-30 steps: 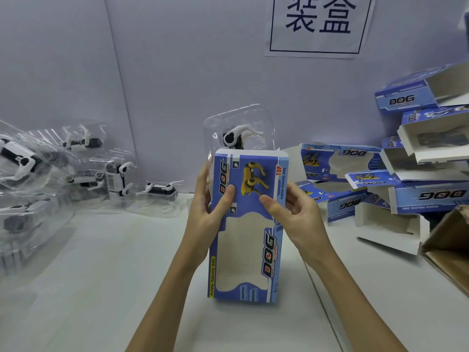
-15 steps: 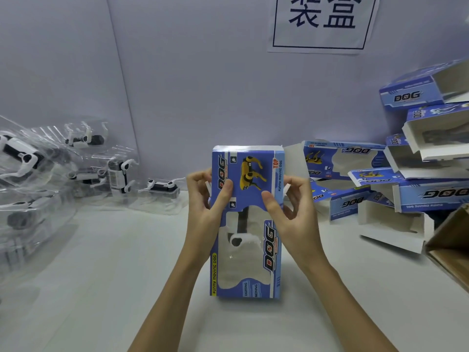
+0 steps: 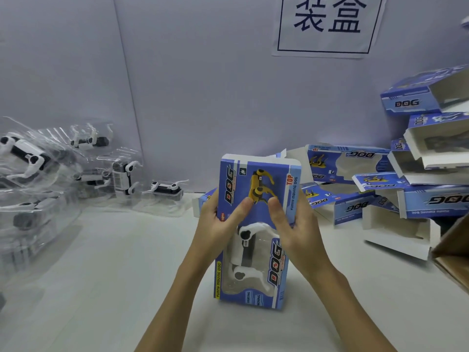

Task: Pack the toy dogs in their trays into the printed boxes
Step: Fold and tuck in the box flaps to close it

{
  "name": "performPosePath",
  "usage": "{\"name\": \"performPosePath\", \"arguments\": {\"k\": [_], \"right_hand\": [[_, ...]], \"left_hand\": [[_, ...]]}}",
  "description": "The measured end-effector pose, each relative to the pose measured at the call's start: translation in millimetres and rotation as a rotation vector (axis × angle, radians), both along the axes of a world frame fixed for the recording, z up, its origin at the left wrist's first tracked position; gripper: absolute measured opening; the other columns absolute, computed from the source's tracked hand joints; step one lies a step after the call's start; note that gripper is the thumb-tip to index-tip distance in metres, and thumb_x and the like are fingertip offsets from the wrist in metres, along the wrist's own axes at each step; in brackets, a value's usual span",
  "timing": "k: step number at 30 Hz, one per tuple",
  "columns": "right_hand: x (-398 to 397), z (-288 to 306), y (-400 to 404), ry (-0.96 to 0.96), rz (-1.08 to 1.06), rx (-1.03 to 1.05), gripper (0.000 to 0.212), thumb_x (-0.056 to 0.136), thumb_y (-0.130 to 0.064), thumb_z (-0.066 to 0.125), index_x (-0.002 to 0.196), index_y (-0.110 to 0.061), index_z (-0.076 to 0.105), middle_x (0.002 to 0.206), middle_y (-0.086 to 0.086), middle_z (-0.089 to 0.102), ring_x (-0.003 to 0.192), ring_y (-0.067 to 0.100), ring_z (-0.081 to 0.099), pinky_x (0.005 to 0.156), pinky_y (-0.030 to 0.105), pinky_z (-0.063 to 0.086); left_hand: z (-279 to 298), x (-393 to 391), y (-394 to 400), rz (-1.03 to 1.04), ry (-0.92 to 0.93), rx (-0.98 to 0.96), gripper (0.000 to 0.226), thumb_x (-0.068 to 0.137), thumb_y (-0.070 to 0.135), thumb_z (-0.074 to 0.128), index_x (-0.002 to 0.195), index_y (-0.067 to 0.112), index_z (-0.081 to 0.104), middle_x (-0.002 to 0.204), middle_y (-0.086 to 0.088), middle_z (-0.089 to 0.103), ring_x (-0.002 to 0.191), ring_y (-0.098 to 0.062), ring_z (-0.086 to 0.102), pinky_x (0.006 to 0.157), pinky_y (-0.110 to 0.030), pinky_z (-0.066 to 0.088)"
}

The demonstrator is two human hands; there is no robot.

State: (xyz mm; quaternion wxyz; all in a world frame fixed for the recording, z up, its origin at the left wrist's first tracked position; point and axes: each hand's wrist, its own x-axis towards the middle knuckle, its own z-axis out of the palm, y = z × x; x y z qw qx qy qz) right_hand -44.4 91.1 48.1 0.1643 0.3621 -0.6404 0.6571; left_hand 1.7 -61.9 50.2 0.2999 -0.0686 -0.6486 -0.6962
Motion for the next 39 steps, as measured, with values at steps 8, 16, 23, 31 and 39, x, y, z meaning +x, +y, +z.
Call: {"name": "performPosePath", "arguments": {"k": [8,16,23,31,39], "right_hand": [[1.5,-0.7,-2.1,-0.064,-0.050,-0.002,0.051,0.082,-0.079,0.064,0.097,-0.031,0.061,0.076,-0.012,0.067,0.070,0.011,0.069,0.057,0.021,0.054],[-0.5,-2.1,1.6,-0.095,-0.128,-0.078,0.065,0.069,-0.090,0.065,0.111,-0.040,0.064,0.098,-0.018,0.074,0.096,0.014,0.075,0.070,0.023,0.062],[-4.1,-1.1,4.9,-0.036,-0.134,-0.027,0.051,0.084,-0.072,0.070,0.123,-0.040,0.064,0.113,-0.021,0.072,0.113,0.008,0.069,0.090,0.024,0.059],[3.2,-15.6,-17.4,-0.053,-0.073,0.169,0.118,0.072,-0.072,0.079,0.162,-0.052,0.005,0.165,-0.012,0.025,0.154,0.006,0.029,0.118,0.022,0.037],[-23.3,-16.9,10.7,-0.125,0.180,-0.086,0.075,0.090,-0.031,0.064,0.159,-0.038,0.035,0.157,-0.015,0.049,0.145,0.011,0.048,0.114,0.038,0.048]], "left_hand": [[-1.8,-2.1,1.3,0.033,0.033,0.020,0.031,0.084,0.044,0.074,0.109,0.025,0.070,0.105,0.000,0.077,0.102,-0.025,0.075,0.068,-0.022,0.060],[-3.3,-3.3,6.5,0.070,0.065,-0.001,0.038,0.078,0.055,0.075,0.105,0.028,0.072,0.105,0.002,0.078,0.100,-0.024,0.076,0.068,-0.025,0.062],[-4.1,-8.2,9.1,0.175,0.175,-0.124,0.021,0.085,0.048,0.075,0.107,0.046,0.073,0.112,0.006,0.069,0.111,-0.021,0.069,0.072,-0.025,0.061],[2.6,-10.1,18.9,0.121,0.147,0.168,0.027,0.097,0.048,0.050,0.111,0.029,0.063,0.124,-0.020,0.052,0.109,-0.024,0.070,0.070,-0.036,0.063],[-8.5,-16.1,-0.3,-0.041,-0.079,-0.135,0.055,0.092,0.052,0.062,0.145,0.038,0.053,0.136,0.004,0.065,0.116,-0.004,0.066,0.082,-0.016,0.055]]}}
